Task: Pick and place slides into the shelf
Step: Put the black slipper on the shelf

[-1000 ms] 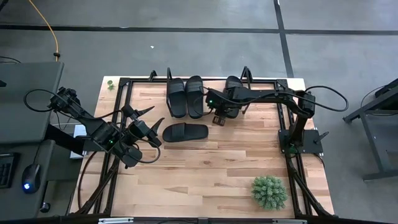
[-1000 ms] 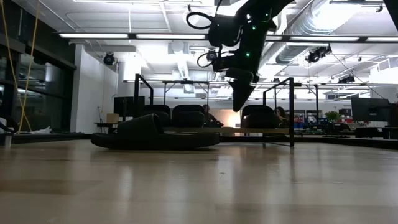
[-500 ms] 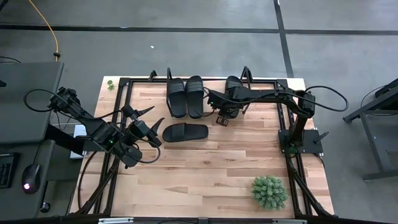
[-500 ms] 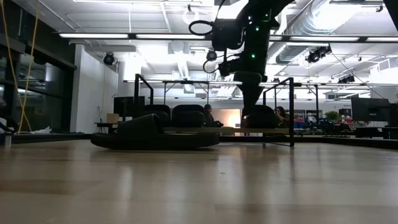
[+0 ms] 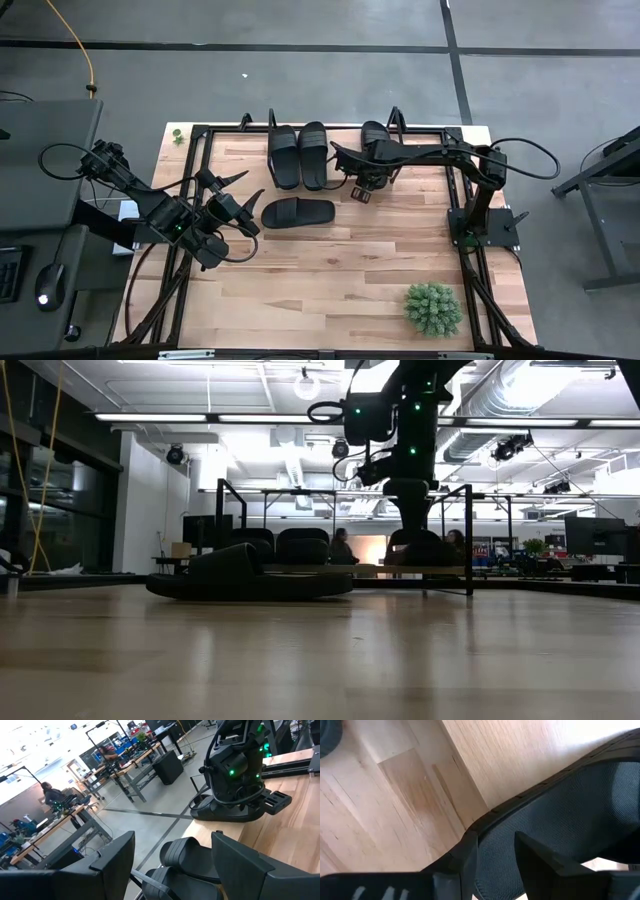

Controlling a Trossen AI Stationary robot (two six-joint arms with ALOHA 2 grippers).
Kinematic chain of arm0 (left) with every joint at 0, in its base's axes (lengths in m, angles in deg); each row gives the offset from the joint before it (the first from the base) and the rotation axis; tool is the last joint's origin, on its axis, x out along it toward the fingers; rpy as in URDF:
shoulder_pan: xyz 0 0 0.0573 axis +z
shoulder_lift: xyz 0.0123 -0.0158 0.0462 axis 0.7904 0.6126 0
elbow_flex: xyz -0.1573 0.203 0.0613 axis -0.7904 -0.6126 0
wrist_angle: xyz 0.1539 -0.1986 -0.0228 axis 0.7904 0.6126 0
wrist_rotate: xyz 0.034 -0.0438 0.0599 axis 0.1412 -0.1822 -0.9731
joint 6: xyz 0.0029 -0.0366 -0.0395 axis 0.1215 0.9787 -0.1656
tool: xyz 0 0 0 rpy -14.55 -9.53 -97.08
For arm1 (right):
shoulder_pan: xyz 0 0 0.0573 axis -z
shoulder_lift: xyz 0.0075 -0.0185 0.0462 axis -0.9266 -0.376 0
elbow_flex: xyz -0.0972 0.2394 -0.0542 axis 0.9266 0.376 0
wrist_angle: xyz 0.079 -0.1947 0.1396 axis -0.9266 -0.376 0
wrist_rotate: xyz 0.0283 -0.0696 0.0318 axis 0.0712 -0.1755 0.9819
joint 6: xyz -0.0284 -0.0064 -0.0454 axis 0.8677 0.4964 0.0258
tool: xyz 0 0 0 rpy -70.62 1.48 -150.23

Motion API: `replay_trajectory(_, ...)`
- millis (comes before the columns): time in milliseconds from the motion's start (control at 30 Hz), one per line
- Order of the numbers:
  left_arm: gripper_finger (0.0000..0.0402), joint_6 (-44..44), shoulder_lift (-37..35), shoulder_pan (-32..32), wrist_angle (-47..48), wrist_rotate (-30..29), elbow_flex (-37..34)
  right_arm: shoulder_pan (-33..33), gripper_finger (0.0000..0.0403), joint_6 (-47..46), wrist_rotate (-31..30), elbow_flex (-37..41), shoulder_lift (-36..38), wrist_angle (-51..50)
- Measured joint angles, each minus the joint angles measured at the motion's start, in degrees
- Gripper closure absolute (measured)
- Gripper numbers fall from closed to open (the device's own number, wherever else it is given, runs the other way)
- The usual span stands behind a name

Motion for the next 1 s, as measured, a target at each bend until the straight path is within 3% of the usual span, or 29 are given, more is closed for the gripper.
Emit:
replay_trajectory(467, 0.0156, 0.0, 0.0, 0.0, 0.0, 0.0, 0.0, 0.02, 0.0284, -2.77, -4.48, 0.0, -0.02, -3.81)
replay_trajectory(1000, 0.0156, 0.01, 0.0, 0.0, 0.02, 0.0, 0.0, -1.51, 0.0284, 1.71, -3.98, 0.0, -0.02, 2.96)
